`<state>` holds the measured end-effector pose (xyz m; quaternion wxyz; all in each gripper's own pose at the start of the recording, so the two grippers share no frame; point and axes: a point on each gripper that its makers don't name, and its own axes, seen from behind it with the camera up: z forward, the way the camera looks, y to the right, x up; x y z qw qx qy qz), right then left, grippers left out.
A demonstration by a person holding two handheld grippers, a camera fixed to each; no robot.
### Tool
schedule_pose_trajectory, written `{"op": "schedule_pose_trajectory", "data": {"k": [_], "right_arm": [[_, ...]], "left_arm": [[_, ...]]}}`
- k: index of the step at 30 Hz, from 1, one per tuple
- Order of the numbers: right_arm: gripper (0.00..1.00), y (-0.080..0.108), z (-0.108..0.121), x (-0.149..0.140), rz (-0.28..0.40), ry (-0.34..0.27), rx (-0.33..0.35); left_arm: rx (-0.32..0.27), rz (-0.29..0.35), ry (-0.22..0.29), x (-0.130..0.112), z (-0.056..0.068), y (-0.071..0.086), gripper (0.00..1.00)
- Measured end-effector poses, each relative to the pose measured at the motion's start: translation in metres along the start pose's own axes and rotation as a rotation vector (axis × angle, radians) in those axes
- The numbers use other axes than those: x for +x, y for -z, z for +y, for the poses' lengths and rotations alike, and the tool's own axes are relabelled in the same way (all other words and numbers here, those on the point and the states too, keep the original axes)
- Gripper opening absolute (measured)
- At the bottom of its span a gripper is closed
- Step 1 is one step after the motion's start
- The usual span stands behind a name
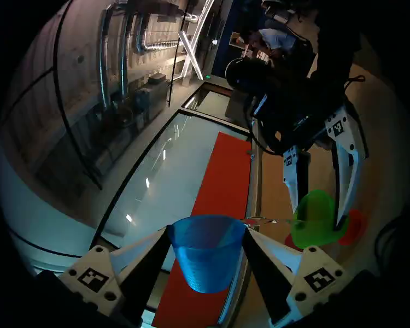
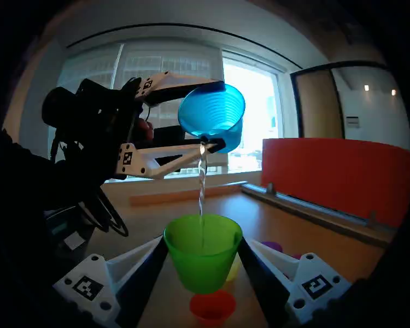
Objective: Pour water
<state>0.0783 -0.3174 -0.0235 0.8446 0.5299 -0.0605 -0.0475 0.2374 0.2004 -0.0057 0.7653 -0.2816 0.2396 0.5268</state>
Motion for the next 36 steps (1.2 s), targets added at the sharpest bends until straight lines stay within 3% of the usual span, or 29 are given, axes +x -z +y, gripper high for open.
{"op": "schedule_pose_trajectory", "data": {"k": [36], "right_arm": [[0.90, 0.0024, 0.0026, 0.0013, 0.004, 0.007, -0.003]], "left_arm": [[-0.001, 0.018, -0.063, 0.0086, -0.0015, 0.0013, 0.89]]}}
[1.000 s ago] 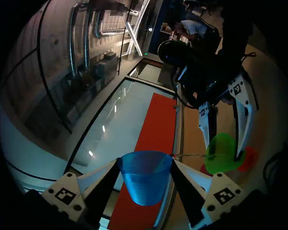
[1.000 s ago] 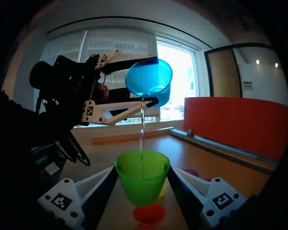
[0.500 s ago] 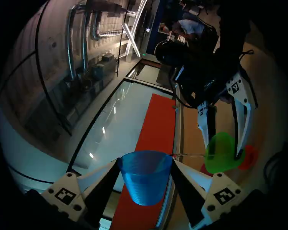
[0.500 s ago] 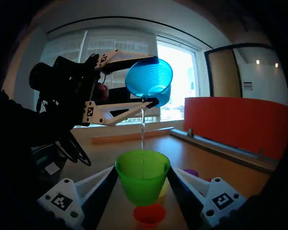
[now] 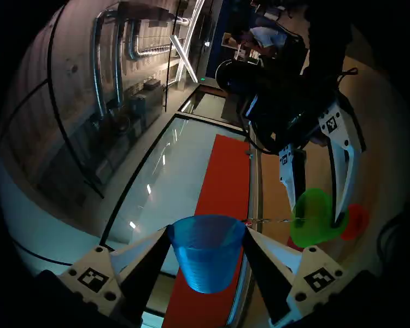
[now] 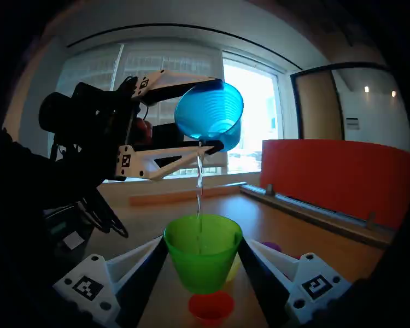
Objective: Pour water
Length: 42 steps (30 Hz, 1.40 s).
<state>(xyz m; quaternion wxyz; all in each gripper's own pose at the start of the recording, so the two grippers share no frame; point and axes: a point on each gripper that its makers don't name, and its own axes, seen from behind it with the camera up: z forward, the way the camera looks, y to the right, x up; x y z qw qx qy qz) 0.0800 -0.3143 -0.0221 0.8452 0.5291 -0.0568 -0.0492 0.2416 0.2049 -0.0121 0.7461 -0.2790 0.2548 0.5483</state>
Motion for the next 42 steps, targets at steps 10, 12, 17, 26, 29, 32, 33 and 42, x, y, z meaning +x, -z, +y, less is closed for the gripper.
{"op": "schedule_pose_trajectory", "data": {"k": [10, 12, 17, 26, 29, 32, 33, 42], "right_arm": [[0.90, -0.001, 0.001, 0.002, 0.005, 0.000, 0.001], [0.90, -0.001, 0.000, 0.002, 0.006, 0.001, 0.001], [0.90, 0.000, 0.000, 0.003, 0.006, 0.002, 0.001], [0.90, 0.000, 0.000, 0.004, 0.007, 0.003, -0.001], [0.90, 0.001, 0.001, 0.004, 0.007, 0.004, -0.003], [0.90, 0.001, 0.001, 0.005, 0.008, 0.005, -0.002], [0.90, 0.001, 0.001, 0.005, 0.009, 0.005, -0.002], [0.90, 0.002, 0.002, 0.006, 0.010, 0.008, -0.004]], "left_arm": [[0.000, 0.001, -0.012, 0.001, -0.001, 0.000, 0.89], [-0.001, 0.001, -0.012, 0.001, -0.001, 0.000, 0.89], [0.000, 0.004, -0.023, 0.003, -0.002, 0.000, 0.89], [-0.001, 0.008, -0.051, 0.007, -0.001, 0.000, 0.89], [-0.001, 0.008, -0.061, 0.008, 0.000, 0.000, 0.89], [-0.002, 0.008, -0.073, 0.009, -0.001, 0.000, 0.89], [-0.002, 0.007, -0.078, 0.009, -0.001, 0.000, 0.89], [-0.002, 0.004, -0.121, 0.010, -0.001, -0.002, 0.89]]}}
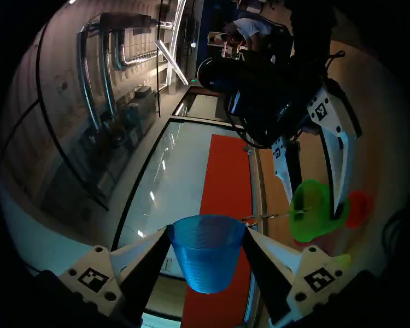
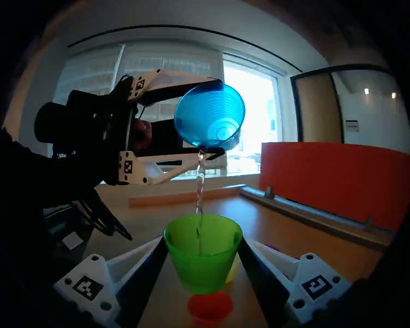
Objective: Pour water
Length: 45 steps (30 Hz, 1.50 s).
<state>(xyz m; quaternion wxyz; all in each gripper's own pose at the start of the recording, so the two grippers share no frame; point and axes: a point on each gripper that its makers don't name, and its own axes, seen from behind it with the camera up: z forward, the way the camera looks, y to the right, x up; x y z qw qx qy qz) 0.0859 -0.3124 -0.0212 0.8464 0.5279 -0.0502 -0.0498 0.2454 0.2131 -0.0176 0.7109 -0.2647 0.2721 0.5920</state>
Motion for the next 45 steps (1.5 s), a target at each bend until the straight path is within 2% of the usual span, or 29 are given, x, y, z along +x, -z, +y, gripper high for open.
{"op": "schedule_pose_trajectory", "data": {"k": [18, 45], "right_arm": [[0.90, -0.0001, -0.0016, -0.0001, 0.004, 0.003, 0.001], [0.90, -0.0008, 0.0008, 0.0015, 0.009, 0.004, -0.004]], "left_arm": [[0.001, -0.005, -0.078, -0.0045, -0.0004, -0.0050, 0.89], [0.004, -0.009, -0.204, 0.0039, 0.0004, 0.0001, 0.89]]}}
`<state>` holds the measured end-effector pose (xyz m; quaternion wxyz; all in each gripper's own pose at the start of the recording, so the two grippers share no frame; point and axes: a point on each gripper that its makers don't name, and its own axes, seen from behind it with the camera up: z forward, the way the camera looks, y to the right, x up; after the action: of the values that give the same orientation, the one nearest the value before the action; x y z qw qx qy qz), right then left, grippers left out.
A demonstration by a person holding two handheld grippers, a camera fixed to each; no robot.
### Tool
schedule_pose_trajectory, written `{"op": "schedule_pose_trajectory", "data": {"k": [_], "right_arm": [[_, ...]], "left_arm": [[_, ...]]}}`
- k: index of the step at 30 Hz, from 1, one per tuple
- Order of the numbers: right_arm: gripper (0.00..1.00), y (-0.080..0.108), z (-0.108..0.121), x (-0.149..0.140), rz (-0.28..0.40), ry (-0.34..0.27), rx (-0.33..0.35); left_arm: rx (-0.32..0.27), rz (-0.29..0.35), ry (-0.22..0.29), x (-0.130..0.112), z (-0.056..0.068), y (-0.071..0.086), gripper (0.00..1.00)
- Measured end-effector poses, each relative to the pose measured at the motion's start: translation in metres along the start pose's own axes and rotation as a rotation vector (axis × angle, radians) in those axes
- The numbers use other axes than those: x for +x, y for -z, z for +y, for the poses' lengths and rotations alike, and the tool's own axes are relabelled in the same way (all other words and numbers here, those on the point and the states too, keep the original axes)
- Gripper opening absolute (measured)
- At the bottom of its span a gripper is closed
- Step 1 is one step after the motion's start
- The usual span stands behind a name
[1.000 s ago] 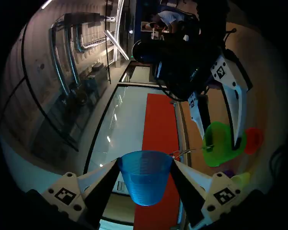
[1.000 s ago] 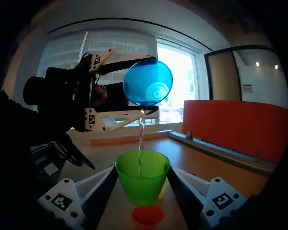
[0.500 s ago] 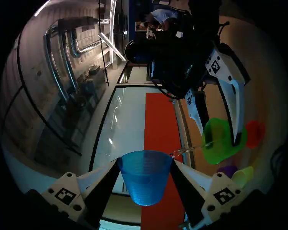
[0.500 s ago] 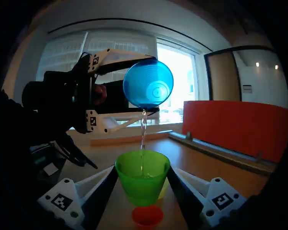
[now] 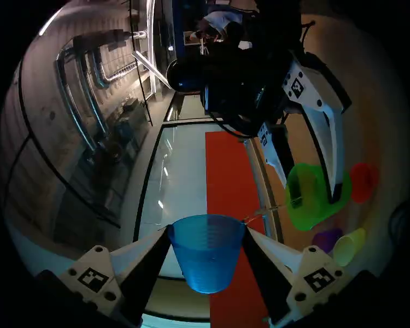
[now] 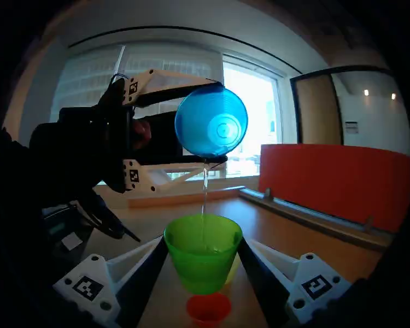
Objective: Pour water
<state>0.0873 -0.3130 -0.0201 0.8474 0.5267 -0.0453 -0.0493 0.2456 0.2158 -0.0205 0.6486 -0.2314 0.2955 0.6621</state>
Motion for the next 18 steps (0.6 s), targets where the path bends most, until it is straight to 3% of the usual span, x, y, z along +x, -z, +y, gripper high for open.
{"op": "schedule_pose_trajectory", "data": {"k": [11, 18], "right_arm": [[0.90, 0.0001, 0.0003, -0.0002, 0.000, 0.001, -0.002], [0.90, 0.0006, 0.0003, 0.0013, 0.000, 0.004, -0.003]], "left_arm": [[-0.003, 0.000, -0.004, 0.0033, 0.0068, 0.0027, 0.89], [0.000, -0.003, 0.002, 0.0022, 0.0030, 0.0031, 0.89]]}}
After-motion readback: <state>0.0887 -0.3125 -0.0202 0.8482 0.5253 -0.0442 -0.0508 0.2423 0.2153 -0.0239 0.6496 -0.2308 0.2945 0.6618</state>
